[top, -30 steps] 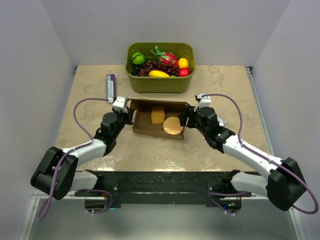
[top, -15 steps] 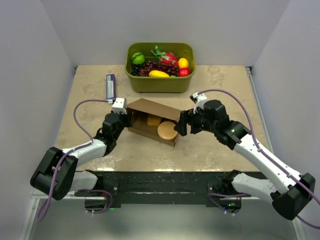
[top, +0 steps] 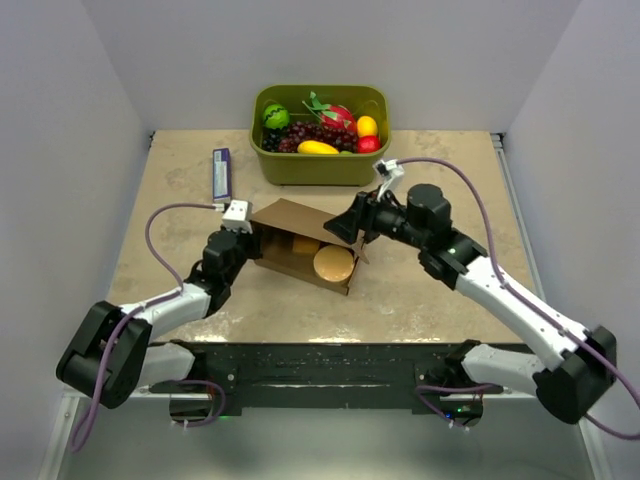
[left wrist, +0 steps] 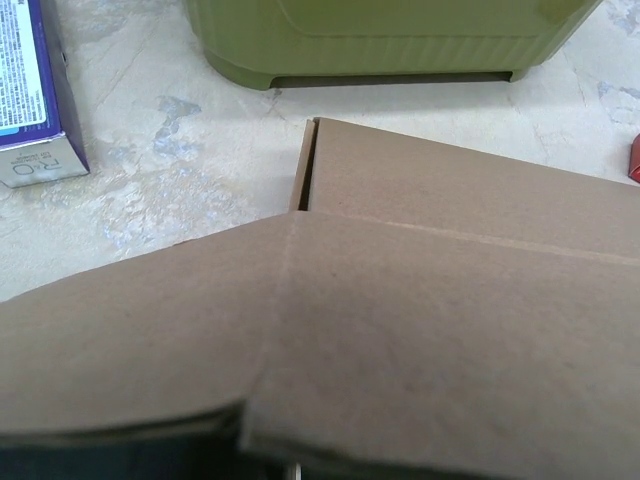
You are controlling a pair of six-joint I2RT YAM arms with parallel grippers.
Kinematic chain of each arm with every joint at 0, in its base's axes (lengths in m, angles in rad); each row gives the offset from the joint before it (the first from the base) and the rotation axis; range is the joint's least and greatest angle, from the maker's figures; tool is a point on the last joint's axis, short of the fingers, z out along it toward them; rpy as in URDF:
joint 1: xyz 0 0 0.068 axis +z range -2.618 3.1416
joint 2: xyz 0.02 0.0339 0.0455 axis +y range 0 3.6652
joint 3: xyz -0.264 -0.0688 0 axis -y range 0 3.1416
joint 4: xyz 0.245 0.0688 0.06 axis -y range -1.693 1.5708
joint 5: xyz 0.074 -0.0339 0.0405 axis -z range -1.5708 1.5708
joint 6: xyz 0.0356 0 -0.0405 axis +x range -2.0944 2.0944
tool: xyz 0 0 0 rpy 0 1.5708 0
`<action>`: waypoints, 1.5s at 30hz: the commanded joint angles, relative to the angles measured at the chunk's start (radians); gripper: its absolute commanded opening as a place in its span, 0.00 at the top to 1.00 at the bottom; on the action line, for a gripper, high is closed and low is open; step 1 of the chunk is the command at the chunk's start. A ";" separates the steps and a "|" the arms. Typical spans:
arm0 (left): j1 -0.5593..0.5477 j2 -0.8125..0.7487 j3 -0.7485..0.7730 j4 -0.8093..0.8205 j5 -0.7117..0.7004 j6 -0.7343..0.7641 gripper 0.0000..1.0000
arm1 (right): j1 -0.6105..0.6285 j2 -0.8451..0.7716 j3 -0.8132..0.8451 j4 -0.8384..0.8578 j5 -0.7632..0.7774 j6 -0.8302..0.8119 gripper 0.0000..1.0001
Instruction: Fold the paper box
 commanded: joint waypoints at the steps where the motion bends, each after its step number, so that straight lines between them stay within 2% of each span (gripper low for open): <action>1: -0.002 -0.023 -0.024 -0.085 0.001 -0.005 1.00 | 0.005 0.165 -0.040 0.236 0.014 0.097 0.40; 2: -0.002 -0.030 -0.022 -0.096 0.010 -0.011 1.00 | 0.008 0.188 -0.045 0.241 0.011 0.096 0.40; 3: -0.002 -0.049 -0.020 -0.117 0.017 -0.026 0.93 | 0.011 0.231 -0.068 0.248 0.008 0.096 0.40; 4: -0.002 -0.062 -0.019 -0.130 0.024 -0.033 0.83 | 0.017 0.248 -0.085 0.265 0.011 0.096 0.40; 6: -0.002 -0.094 -0.013 -0.188 0.046 -0.059 0.69 | 0.020 0.280 -0.134 0.277 0.016 0.097 0.41; 7: -0.002 -0.126 -0.008 -0.217 0.052 -0.071 0.55 | 0.019 0.307 -0.149 0.287 0.022 0.097 0.41; 10: -0.002 -0.195 0.012 -0.333 0.070 -0.131 0.34 | 0.019 0.343 -0.201 0.308 0.045 0.097 0.41; 13: -0.001 -0.276 0.009 -0.444 0.084 -0.186 0.25 | 0.019 0.387 -0.230 0.340 0.054 0.102 0.41; 18: -0.002 -0.433 0.030 -0.637 0.073 -0.254 0.20 | 0.020 0.461 -0.244 0.389 0.062 0.105 0.41; 20: -0.001 -0.497 0.082 -0.676 0.046 -0.248 0.17 | 0.022 0.478 -0.244 0.406 0.059 0.105 0.42; 23: -0.001 -0.504 0.169 -0.682 0.055 -0.222 0.15 | 0.020 0.503 -0.246 0.409 0.069 0.093 0.42; 26: -0.001 -0.387 0.242 -0.577 0.140 -0.203 0.15 | 0.022 0.507 -0.255 0.399 0.094 0.074 0.41; 28: -0.001 -0.268 0.260 -0.439 0.213 -0.208 0.17 | 0.022 0.495 -0.258 0.391 0.108 0.068 0.40; 33: -0.001 0.002 0.225 -0.046 0.395 -0.247 0.22 | 0.025 0.440 -0.276 0.368 0.132 0.053 0.36; 36: -0.004 0.117 0.197 0.078 0.445 -0.264 0.25 | 0.025 0.408 -0.270 0.337 0.141 0.034 0.29; 39: -0.012 0.177 0.177 0.081 0.431 -0.231 0.26 | 0.024 0.380 -0.251 0.290 0.145 0.001 0.19; 41: -0.013 0.177 0.165 0.059 0.394 -0.199 0.26 | 0.024 0.356 -0.237 0.276 0.122 -0.040 0.16; 45: -0.012 0.070 0.182 -0.040 0.339 -0.152 0.23 | 0.028 0.303 -0.212 0.251 0.102 -0.151 0.13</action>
